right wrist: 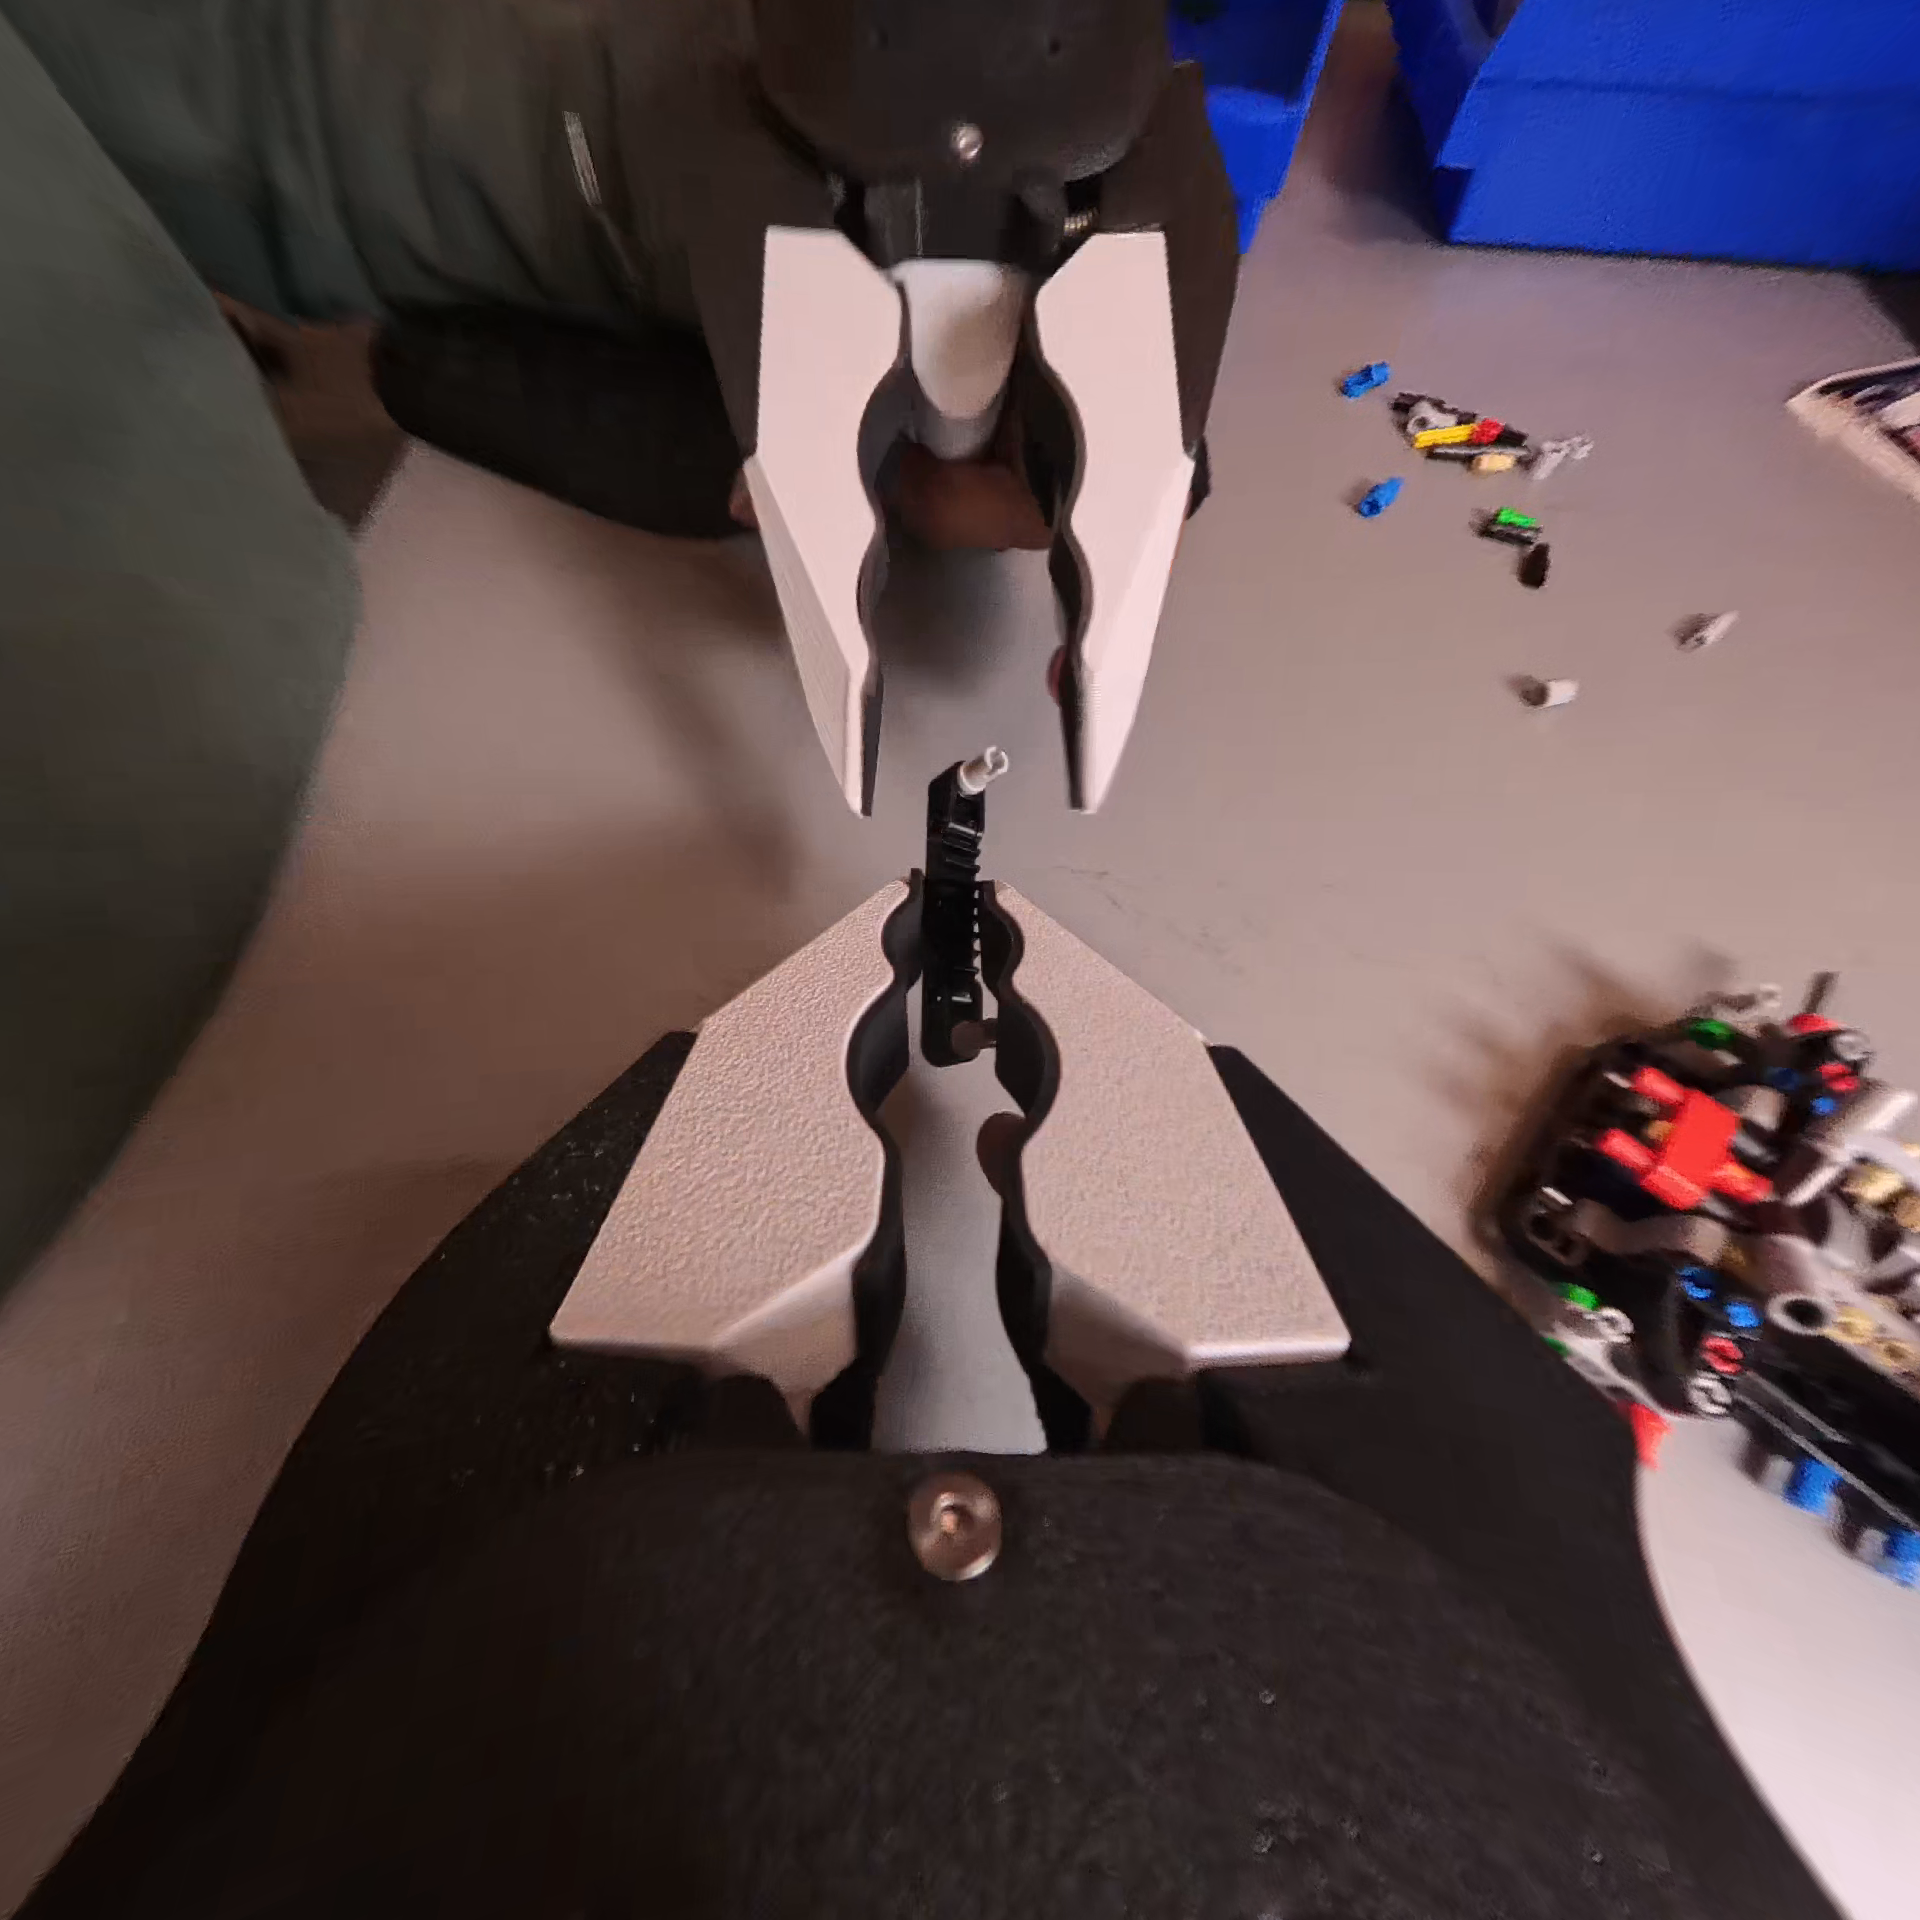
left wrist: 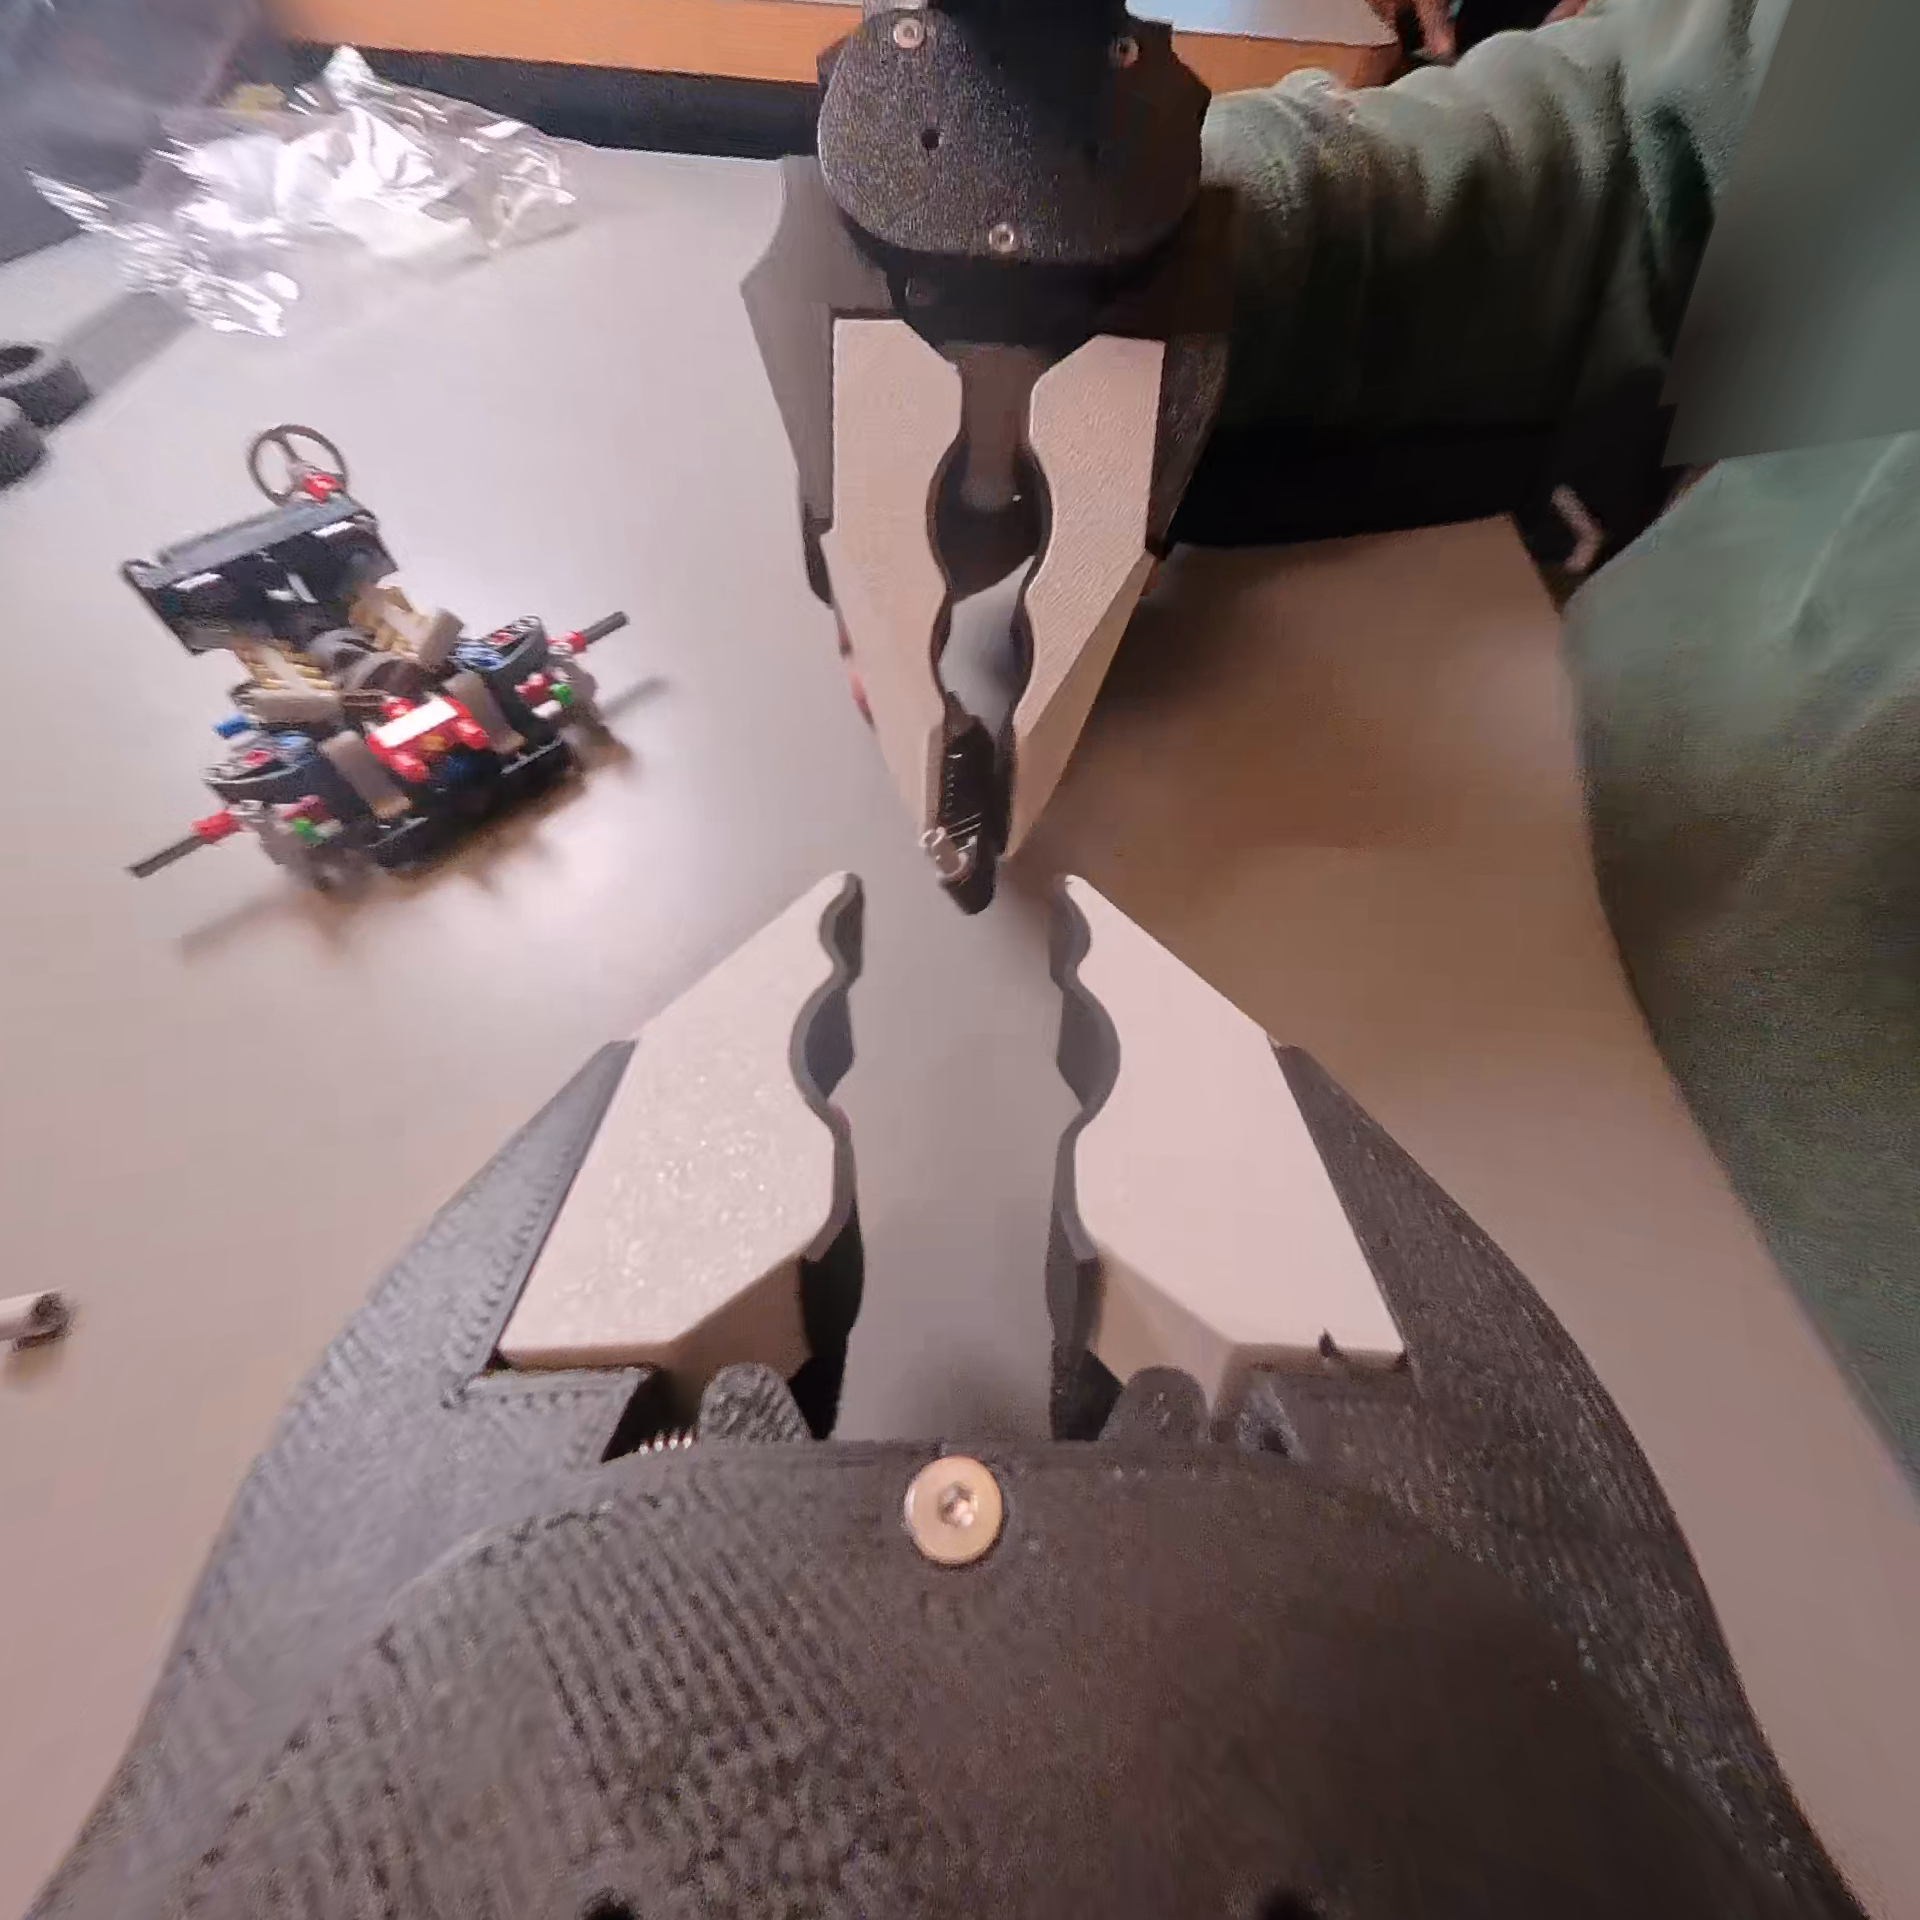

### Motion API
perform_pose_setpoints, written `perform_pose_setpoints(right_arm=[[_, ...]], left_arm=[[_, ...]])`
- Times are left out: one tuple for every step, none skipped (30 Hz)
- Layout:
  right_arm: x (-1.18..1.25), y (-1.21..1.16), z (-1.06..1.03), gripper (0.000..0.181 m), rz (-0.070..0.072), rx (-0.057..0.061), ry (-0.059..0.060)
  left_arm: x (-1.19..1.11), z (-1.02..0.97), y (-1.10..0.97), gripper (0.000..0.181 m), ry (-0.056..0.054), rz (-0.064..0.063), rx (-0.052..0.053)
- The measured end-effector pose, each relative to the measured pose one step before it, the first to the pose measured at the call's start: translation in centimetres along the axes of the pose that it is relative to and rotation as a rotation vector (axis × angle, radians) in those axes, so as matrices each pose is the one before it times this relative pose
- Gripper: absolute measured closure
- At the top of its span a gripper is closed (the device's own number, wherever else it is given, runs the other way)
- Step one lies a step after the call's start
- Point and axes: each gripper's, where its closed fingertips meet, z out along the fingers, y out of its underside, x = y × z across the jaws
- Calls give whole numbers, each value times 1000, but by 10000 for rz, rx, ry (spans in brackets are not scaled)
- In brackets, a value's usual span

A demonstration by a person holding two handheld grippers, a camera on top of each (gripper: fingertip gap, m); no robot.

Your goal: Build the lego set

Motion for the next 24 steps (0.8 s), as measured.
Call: perform_pose_setpoints(right_arm=[[97, 242, 212, 173, -472, -258, 300], [29, 191, 242, 173, -404, -220, 251], [-38, 116, 198, 173, -352, -151, 183], [144, 200, 133, 173, -339, -188, 254], [178, 161, 53, 173, -297, -125, 234], [130, 73, -8, 173, -178, -26, 131], [88, 5, -69, 173, -26, 43, 35], [150, 39, -140, 173, 33, 18, 27], [239, 192, -201, 169, -23, -66, 69], [263, 361, -206, 164, -65, -160, 82], [136, 490, -167, 160, -36, -232, 3], [5, 463, -134, 159, 22, -207, -69], [19, 338, -117, 159, 50, -102, -37], [32, 256, -103, 159, 54, -67, -21], [42, 211, -99, 161, 69, -60, -14], [54, 117, -81, 165, 66, -20, 5], [5, 74, -38, 167, 41, 3, -11], [-82, 124, 32, 169, 29, -49, -53], [-64, 217, 111, 170, -6, -120, -21], [18, 281, 172, 172, -47, -174, 51], [-22, 279, 190, 174, -64, -177, 36], [-62, 154, 168, 174, -41, -109, 8], [-30, -56, 55, 174, 22, 16, 0], [-1, -2, 32, 175, 58, -32, -12]], left_arm=[[297, 2, -14, 158, 242, -107, 44], [-67, 39, -21, 169, -50, -44, 11], [-217, 73, 170, 173, -144, 50, -117], [-139, 95, 240, 174, -105, 73, -173], [-156, 86, 146, 174, -121, 83, -103], [-96, 43, 6, 175, -94, 83, -35], [-73, 30, -53, 175, -68, 47, -6], [-143, 18, -15, 175, -75, -10, -27], [-197, 17, 92, 175, -91, -32, -55], [-156, -10, 70, 175, -68, 0, -8], [-96, -13, 58, 175, -50, 25, 4], [-111, -15, 40, 175, -70, 55, 1], [-66, 24, 54, 175, -59, 95, -23], [-53, 51, 120, 175, -59, 120, -59], [0, 99, 183, 175, -50, 150, -83], [-19, 129, 288, 175, -66, 171, -143], [-68, 181, 356, 175, -105, 179, -191], [-36, 179, 345, 175, -87, 148, -211], [0, 152, 164, 175, -53, 110, -142], [-43, 128, 121, 175, -73, 78, -105], [-58, 130, 167, 175, -62, 40, -138], [-83, 119, 225, 175, -66, 34, -167], [-189, 99, 235, 174, -147, 65, -160], [-172, 65, 165, 174, -129, 62, -111]])
